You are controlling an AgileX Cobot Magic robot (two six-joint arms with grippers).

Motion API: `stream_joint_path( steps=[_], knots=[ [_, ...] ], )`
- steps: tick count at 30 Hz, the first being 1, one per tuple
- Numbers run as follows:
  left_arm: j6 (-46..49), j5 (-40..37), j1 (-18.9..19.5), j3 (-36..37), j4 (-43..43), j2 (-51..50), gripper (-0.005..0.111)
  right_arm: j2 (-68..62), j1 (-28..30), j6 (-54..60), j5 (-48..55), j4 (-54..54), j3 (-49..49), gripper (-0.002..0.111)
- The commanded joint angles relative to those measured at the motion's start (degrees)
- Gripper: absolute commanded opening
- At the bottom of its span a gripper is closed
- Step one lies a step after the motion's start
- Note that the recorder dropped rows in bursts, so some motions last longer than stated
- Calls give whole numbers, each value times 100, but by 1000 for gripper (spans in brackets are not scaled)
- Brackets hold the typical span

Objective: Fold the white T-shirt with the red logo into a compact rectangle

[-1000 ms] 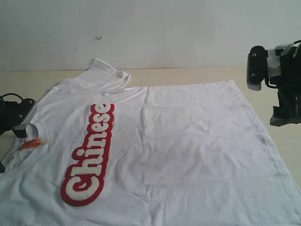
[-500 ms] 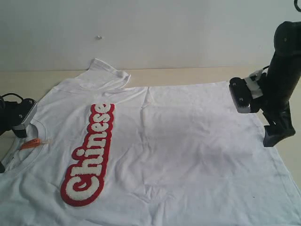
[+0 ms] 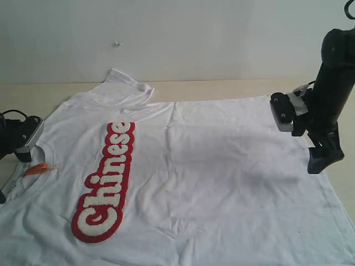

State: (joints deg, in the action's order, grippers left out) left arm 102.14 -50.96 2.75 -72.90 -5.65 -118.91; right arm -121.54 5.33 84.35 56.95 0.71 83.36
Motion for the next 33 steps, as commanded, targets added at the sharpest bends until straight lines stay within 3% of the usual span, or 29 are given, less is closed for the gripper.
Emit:
stream_joint_path(
  steps=[1, 33],
  knots=[
    [-23, -76, -3, 28, 90, -109, 104, -71, 14, 47, -142, -11, 35, 105],
    [-23, -76, -3, 28, 90, -109, 104, -447, 114, -7, -246, -219, 339, 105]
  ],
)
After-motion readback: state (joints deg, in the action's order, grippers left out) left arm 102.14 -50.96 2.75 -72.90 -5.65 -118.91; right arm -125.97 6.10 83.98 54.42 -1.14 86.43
